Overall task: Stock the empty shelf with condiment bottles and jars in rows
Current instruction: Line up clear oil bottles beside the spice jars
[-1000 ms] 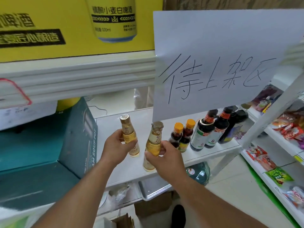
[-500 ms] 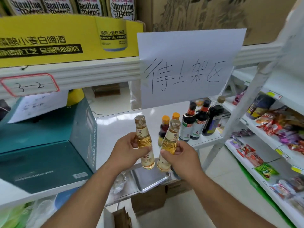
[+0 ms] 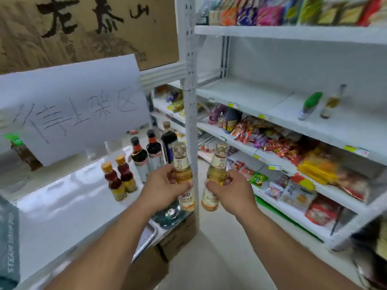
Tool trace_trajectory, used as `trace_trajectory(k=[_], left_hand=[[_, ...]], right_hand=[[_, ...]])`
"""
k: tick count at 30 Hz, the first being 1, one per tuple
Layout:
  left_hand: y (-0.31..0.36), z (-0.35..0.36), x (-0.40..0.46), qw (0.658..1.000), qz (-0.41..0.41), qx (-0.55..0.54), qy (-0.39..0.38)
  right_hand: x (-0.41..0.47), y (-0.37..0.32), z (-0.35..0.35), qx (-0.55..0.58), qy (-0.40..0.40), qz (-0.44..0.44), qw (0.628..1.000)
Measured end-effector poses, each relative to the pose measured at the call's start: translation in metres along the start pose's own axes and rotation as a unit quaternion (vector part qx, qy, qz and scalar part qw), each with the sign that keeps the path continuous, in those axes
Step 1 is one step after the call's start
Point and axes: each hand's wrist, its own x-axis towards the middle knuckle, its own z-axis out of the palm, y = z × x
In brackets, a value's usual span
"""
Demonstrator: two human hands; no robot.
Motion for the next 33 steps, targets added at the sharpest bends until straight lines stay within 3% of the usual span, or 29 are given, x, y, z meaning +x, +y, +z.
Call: trace_trajectory(k=[12,25,33], left_hand=[[0.071,0.165,0.099,0.989,0.079,0.017,-0.123],[0.106,0.264,0.267,0.961,0.141,0.001,-0.238],[0.121,0.323,0.341,0.948,0.143,0.015,-0.284]], right_hand=[[0.048,0.063,-0.148,0.035,0.196,0.074,0.977],[0.166,0.078,-0.205,0.023,0.344,0.126,0.93],[0.233,0.097,-0.243,0.016,0.378,0.152,0.913]])
